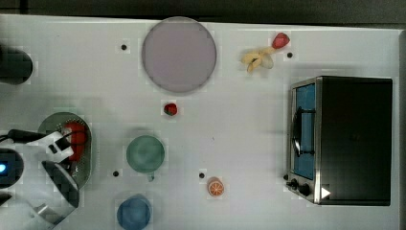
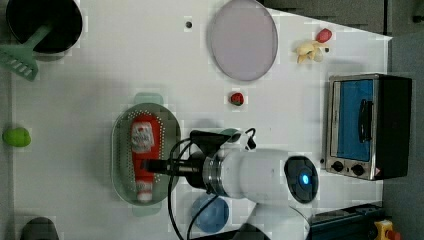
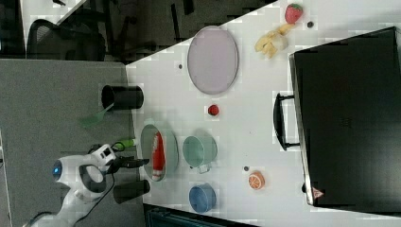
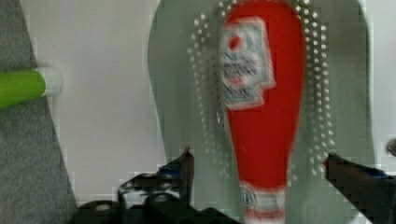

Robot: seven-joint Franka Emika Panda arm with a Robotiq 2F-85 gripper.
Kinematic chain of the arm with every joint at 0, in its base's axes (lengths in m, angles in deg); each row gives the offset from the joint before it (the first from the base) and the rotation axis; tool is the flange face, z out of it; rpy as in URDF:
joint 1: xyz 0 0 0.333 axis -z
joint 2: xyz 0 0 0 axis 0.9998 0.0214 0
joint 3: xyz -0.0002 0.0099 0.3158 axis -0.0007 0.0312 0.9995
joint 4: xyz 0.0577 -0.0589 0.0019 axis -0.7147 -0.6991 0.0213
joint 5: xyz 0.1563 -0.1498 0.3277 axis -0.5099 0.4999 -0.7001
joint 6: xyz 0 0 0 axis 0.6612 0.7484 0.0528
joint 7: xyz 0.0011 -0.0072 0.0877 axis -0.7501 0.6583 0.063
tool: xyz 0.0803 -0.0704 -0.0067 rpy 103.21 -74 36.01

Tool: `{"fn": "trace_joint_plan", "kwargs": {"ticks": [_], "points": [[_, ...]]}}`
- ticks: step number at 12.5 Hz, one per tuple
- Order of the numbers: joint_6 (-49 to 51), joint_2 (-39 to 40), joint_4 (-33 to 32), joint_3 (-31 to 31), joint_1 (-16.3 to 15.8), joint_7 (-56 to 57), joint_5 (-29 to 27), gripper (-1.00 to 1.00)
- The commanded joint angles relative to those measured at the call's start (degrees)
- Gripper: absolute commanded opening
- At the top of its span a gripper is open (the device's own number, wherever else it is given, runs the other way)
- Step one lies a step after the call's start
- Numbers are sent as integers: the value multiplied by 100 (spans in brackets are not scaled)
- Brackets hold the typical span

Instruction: Pick Ketchup from the table and place it in strainer.

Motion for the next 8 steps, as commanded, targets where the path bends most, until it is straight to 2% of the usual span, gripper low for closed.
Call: {"fn": "trace_joint_plan", "kwargs": {"ticks": [1,4,8], "points": [[-146,-168,69,-65,95,-339,92,100],[610,-671,75,-117,375,-340,69,100],[1972,-1727,77,-419,1013,-325,70,100]]}}
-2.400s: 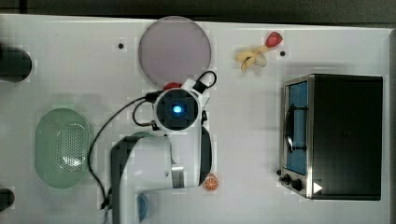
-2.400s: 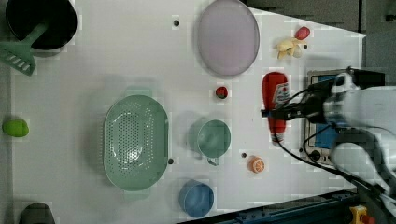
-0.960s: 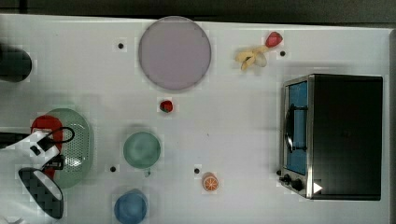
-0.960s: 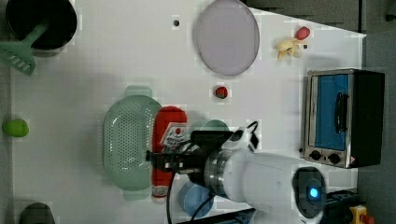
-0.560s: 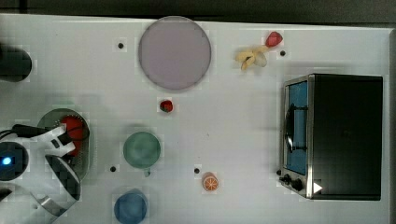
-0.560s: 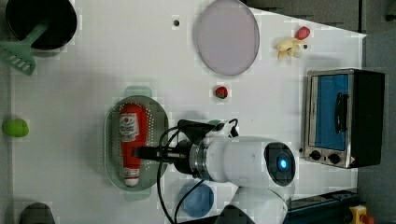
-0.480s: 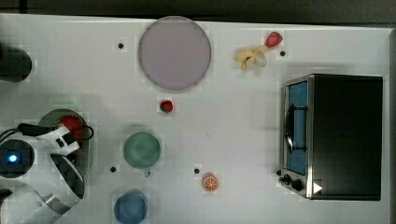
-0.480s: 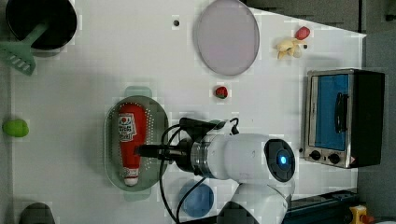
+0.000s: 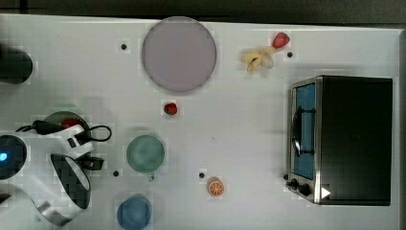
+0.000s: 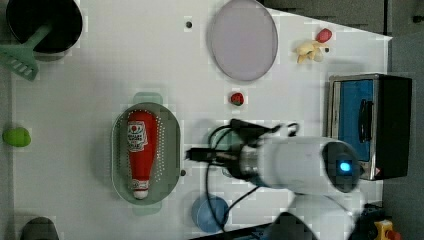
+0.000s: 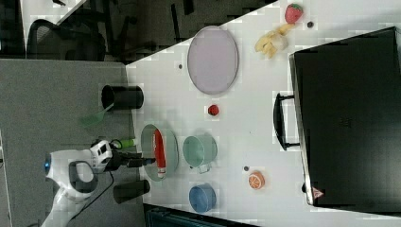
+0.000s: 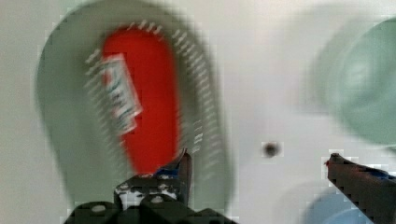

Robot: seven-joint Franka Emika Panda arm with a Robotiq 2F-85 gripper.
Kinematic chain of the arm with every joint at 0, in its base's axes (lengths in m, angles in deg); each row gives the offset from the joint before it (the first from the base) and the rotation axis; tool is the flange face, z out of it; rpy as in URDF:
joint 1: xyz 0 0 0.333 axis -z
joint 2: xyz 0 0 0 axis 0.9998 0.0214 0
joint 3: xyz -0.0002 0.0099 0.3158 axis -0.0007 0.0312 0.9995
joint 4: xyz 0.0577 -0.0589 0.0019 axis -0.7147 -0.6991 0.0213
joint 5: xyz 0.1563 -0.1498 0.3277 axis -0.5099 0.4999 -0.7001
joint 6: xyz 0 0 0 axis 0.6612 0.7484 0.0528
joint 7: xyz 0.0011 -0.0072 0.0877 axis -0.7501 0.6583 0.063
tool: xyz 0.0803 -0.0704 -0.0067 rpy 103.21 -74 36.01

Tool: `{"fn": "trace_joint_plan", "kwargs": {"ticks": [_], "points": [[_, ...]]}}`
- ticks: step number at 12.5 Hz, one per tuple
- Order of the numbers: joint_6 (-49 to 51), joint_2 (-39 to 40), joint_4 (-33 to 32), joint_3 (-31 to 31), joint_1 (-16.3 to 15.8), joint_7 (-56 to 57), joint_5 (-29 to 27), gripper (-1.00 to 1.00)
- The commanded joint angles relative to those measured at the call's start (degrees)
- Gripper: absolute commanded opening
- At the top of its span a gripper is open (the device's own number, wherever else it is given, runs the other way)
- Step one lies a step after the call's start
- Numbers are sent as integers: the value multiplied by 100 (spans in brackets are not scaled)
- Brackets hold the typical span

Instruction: Pick Ketchup from the table and place it in strainer.

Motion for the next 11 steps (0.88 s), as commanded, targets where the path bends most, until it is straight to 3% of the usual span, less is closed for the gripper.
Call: {"fn": "trace_joint_plan", "kwargs": {"ticks": [1,5,8,11], "points": [[499,-854,166,-448,623,-286,-17,100],[1115,-1894,204,-1609,965,-263,-17,100],[1870,-2336,417,-2468,977,-257,-42,100],[2602,-2393,912,-2861,975,-250,-168,100]]}}
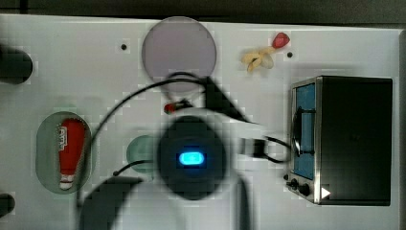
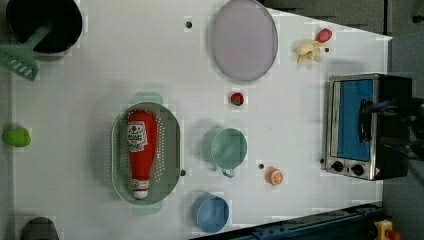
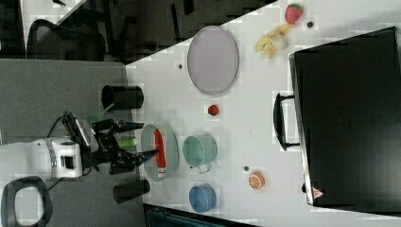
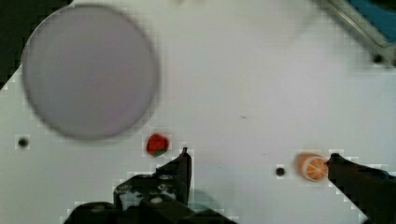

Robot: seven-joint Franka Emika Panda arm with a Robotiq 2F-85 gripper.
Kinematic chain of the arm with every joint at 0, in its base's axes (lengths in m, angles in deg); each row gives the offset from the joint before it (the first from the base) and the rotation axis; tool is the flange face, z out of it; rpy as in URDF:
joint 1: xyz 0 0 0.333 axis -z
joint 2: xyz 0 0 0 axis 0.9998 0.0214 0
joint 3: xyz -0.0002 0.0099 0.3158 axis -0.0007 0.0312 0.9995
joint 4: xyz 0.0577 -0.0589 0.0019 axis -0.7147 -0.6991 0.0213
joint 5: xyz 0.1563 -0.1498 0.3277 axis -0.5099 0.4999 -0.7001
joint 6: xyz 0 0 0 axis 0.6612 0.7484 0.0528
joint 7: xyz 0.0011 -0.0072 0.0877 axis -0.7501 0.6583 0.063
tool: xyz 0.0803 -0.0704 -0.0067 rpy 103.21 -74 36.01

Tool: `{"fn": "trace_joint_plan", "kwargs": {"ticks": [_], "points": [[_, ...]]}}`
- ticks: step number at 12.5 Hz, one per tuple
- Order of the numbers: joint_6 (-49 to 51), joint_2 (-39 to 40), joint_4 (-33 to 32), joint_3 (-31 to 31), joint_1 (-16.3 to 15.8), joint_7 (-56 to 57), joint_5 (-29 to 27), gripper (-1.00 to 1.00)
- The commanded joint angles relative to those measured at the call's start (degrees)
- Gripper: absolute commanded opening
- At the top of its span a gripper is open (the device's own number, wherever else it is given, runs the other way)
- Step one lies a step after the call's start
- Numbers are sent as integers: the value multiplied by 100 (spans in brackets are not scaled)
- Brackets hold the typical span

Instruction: Pick Ketchup from the table and place it in strainer.

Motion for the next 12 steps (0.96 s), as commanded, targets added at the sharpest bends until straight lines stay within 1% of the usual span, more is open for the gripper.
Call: {"fn": "trace_joint_plan", "kwargs": {"ticks": [1,3,4,8,12], "points": [[577,89,489,-41,-64,-232,-89,100],[1233,97,844,-27,-66,-215,-149,100],[1324,99,953,-34,-64,-215,-154,100],[1250,101,1023,-125,-64,-109,-186,100],[1336,96,1037,-131,-66,-10,-430,100]]}}
